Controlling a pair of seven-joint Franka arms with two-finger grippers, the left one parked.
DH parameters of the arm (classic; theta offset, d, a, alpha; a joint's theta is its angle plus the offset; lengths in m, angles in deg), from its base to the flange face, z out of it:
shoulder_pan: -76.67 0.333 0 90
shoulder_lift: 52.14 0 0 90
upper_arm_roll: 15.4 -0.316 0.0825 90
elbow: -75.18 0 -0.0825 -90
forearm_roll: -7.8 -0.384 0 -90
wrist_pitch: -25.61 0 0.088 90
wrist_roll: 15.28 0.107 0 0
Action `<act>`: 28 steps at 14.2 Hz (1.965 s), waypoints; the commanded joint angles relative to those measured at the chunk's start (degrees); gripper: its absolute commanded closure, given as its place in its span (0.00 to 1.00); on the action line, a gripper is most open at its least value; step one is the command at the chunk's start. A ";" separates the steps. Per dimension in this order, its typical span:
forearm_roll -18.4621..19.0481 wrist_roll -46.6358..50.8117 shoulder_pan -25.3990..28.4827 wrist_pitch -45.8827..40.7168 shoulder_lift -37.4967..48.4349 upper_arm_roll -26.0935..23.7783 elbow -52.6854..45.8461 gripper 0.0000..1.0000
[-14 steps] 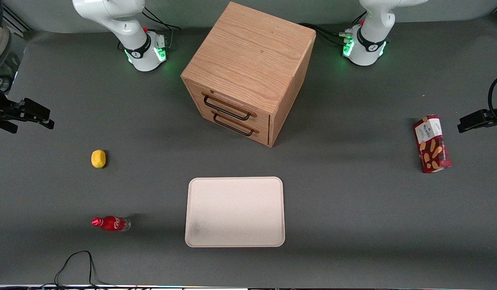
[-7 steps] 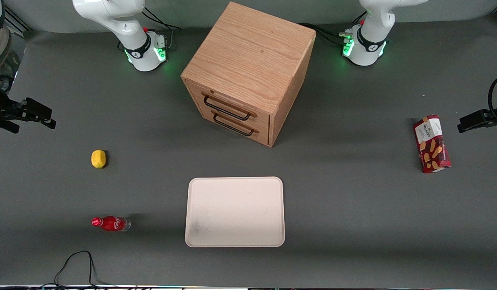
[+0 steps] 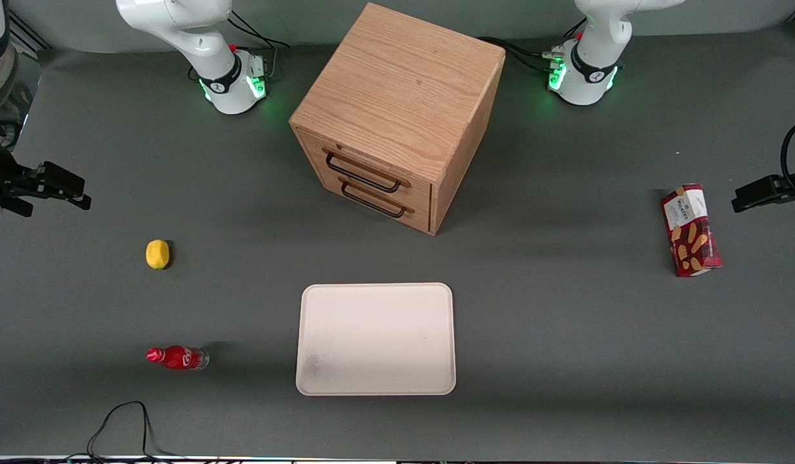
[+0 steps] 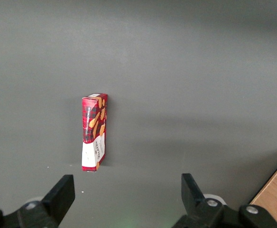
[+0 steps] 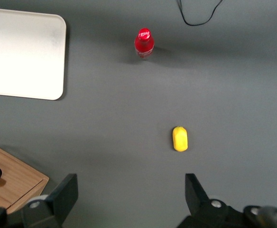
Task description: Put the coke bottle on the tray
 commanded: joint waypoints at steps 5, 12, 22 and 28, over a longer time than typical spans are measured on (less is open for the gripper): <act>0.09 -3.29 -1.20 -9.22 -19.93 0.15 -29.03 0.00; -2.81 -5.40 -7.96 -5.11 -29.00 -5.54 -36.54 0.00; -2.63 -5.23 -7.19 5.96 -37.35 -6.88 -35.31 0.00; -2.28 -5.05 -5.34 15.10 -41.57 -6.79 -30.66 0.00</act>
